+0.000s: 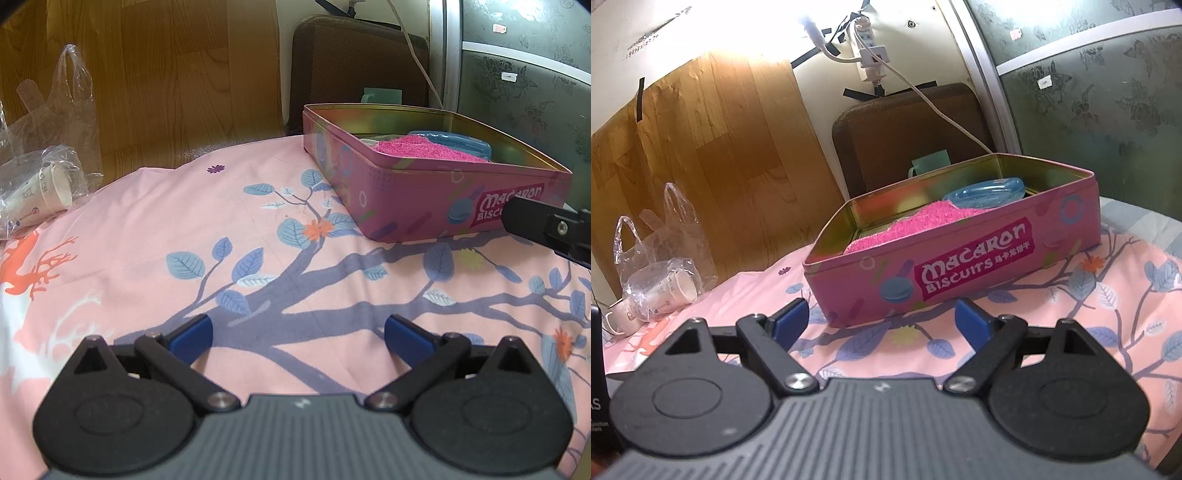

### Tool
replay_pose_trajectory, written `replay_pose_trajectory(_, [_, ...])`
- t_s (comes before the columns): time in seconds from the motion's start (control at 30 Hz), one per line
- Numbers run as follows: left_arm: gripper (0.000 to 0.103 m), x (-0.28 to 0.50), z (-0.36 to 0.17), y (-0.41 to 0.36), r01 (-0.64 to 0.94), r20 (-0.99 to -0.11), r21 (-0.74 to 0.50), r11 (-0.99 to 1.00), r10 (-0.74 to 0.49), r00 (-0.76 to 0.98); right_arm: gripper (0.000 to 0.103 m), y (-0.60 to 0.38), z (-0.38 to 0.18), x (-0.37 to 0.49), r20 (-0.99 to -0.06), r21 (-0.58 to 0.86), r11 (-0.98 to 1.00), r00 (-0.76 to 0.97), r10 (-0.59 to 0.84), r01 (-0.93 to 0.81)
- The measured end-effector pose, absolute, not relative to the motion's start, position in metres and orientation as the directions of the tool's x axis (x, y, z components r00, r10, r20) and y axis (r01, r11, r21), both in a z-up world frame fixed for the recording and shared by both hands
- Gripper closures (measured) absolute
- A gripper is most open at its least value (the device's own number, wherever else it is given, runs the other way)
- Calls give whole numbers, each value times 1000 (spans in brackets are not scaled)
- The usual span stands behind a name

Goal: Organize soft objects

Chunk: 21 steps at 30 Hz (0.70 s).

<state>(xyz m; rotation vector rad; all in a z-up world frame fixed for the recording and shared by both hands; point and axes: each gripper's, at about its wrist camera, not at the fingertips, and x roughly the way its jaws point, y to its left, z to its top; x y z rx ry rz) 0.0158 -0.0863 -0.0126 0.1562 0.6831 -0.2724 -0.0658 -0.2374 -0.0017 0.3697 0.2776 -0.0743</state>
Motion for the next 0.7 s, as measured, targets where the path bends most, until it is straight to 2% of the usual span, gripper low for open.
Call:
replay_pose_trajectory(0.43, [0,8,-8,-80,233,-635,42,971,-154,757,14,-227,2,-71,-245,330,940,970,-6,89])
replay_pose_trajectory(0.7, [0,-11,31,-70,187,-554,5,982,-153,819,12,-223,17,-88,-157,293,953,987,-37,83])
